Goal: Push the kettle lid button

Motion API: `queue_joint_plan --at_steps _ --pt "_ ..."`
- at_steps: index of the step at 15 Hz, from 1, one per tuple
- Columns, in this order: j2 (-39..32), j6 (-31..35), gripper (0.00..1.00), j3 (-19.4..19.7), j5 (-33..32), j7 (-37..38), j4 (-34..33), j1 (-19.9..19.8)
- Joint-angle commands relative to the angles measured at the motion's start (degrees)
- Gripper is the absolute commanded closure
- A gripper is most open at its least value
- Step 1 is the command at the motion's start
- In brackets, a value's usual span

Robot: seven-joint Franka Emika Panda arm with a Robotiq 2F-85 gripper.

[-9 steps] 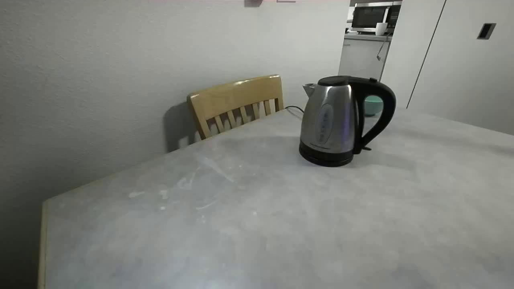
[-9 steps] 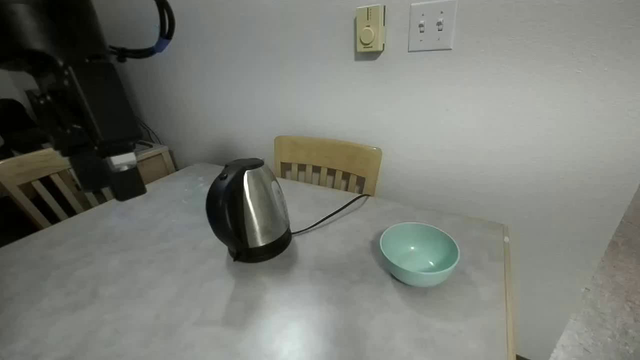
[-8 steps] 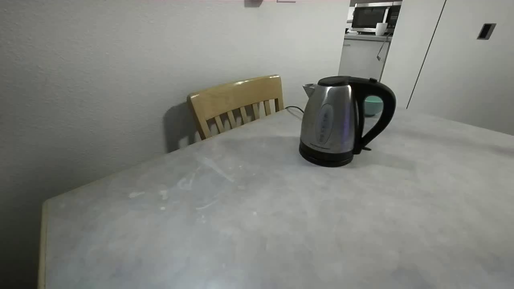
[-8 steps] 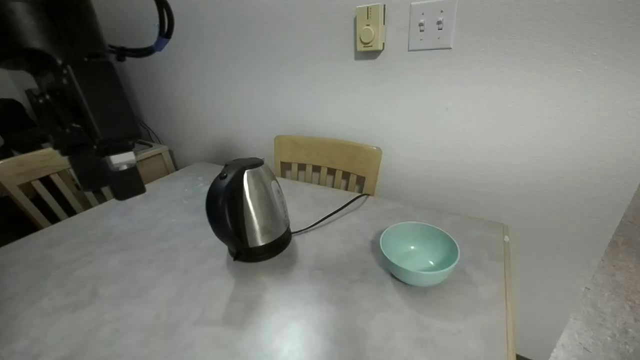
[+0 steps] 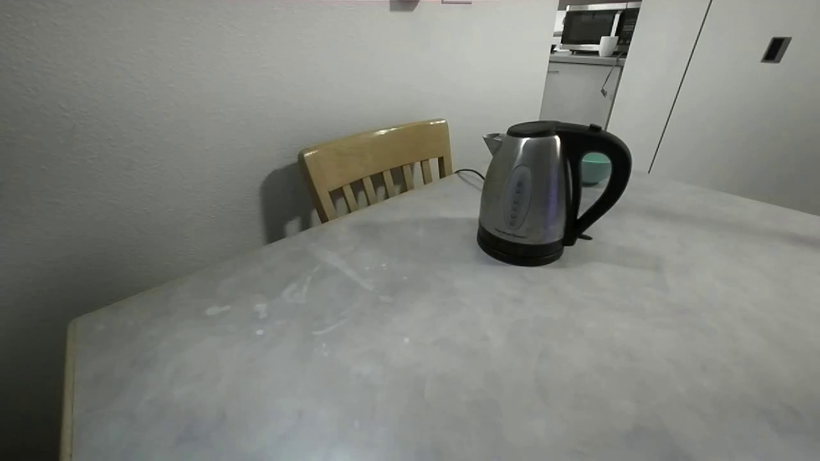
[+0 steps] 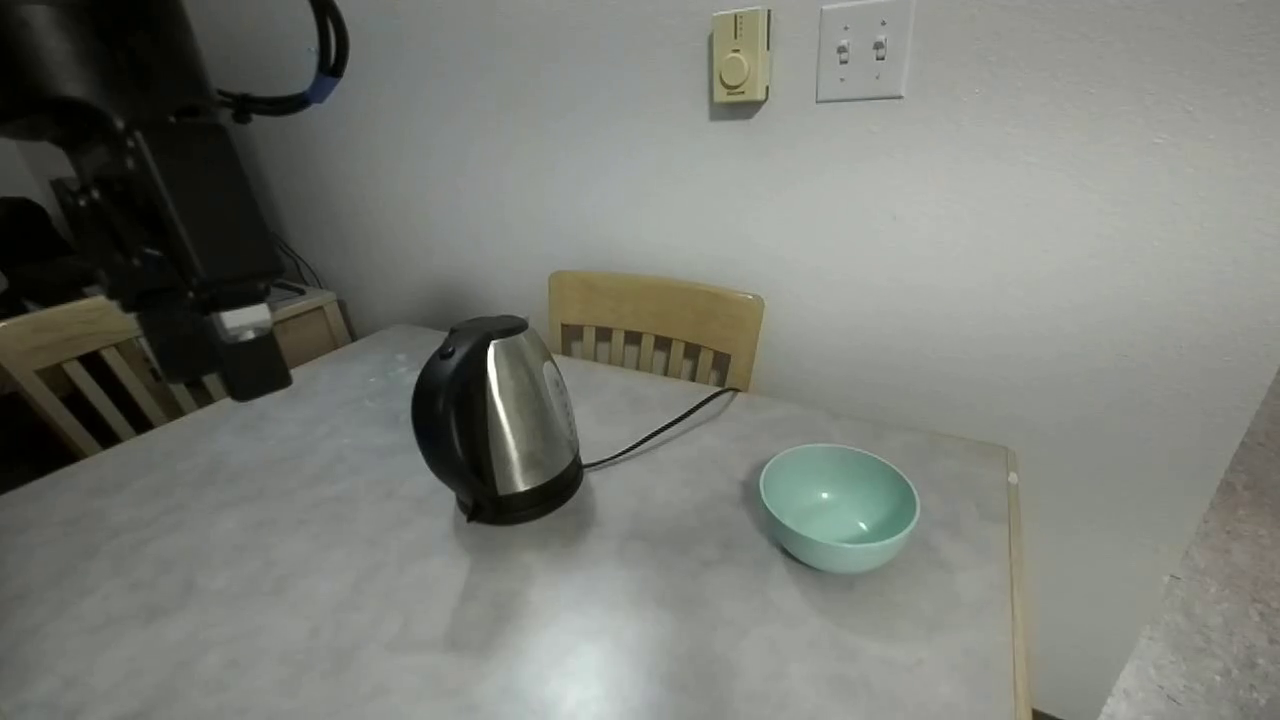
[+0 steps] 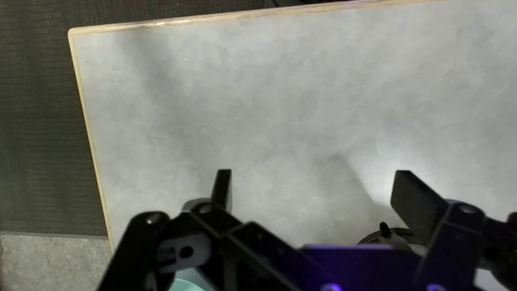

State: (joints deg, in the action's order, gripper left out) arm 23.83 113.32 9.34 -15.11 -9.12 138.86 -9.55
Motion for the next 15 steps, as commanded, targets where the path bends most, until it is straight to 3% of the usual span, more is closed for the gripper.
queue_joint_plan --at_steps 1,8,12,15 --pt "0.0 -0.1 0.0 0.1 0.0 0.0 -0.1 0.1" --pt "0.0 -0.1 0.0 0.1 0.0 0.0 -0.1 0.1" --pt "-2.0 -0.4 0.0 0.8 2.9 -6.7 -1.5 2.5" --pt "-5.7 0.1 0.0 -0.9 2.7 -11.7 -3.1 5.7"
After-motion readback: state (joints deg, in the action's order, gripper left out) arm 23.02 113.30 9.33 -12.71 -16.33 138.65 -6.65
